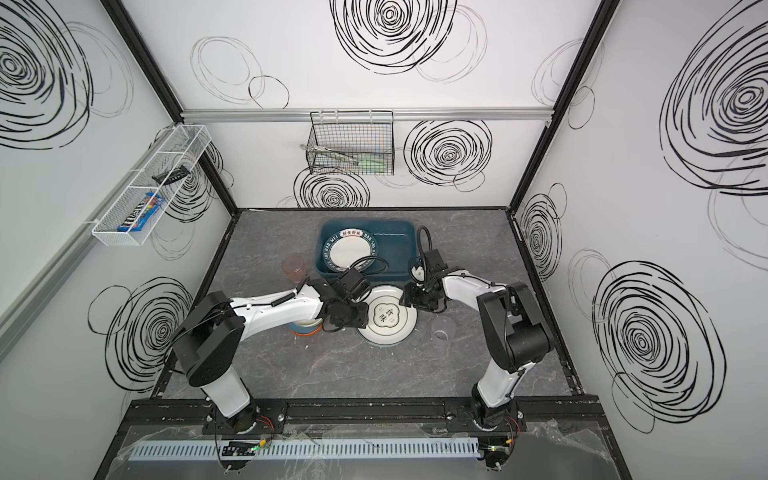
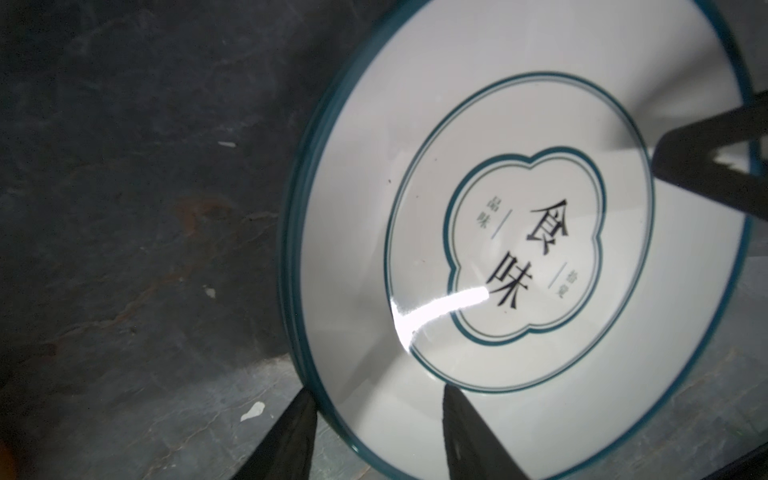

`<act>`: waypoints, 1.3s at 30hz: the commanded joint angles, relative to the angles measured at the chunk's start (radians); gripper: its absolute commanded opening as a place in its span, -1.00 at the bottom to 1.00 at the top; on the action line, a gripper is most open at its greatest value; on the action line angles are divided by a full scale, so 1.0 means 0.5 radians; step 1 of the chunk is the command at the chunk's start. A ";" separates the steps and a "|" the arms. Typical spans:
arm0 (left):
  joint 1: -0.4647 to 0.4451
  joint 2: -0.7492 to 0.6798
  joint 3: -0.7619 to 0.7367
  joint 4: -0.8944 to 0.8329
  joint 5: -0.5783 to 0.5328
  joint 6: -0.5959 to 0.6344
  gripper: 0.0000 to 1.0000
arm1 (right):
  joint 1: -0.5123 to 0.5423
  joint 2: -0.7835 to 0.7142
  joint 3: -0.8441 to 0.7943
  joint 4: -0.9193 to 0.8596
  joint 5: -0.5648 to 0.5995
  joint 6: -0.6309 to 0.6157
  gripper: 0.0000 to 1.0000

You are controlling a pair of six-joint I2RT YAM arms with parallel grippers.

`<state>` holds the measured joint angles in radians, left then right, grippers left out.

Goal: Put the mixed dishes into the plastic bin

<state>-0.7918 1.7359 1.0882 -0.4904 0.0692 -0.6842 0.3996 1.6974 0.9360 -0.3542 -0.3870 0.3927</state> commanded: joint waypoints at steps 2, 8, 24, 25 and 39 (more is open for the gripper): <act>-0.032 0.068 0.023 0.109 0.077 0.012 0.06 | 0.017 -0.059 0.048 -0.048 0.111 0.025 0.12; -0.033 0.077 0.030 0.115 0.089 0.009 0.04 | 0.007 -0.063 0.024 0.002 -0.013 0.034 0.10; 0.029 -0.093 -0.067 0.072 0.026 -0.015 0.08 | 0.106 0.052 0.016 0.066 -0.238 0.017 0.08; 0.031 -0.100 -0.076 0.073 0.024 -0.015 0.08 | 0.103 0.051 0.007 0.078 -0.246 0.025 0.10; 0.039 -0.138 -0.094 0.074 0.012 -0.040 0.11 | -0.064 -0.053 -0.073 0.129 -0.330 0.064 0.22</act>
<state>-0.7750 1.6993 1.0508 -0.4881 0.0673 -0.6910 0.3775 1.7023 0.9138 -0.3107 -0.5121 0.4217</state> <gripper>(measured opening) 0.552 0.615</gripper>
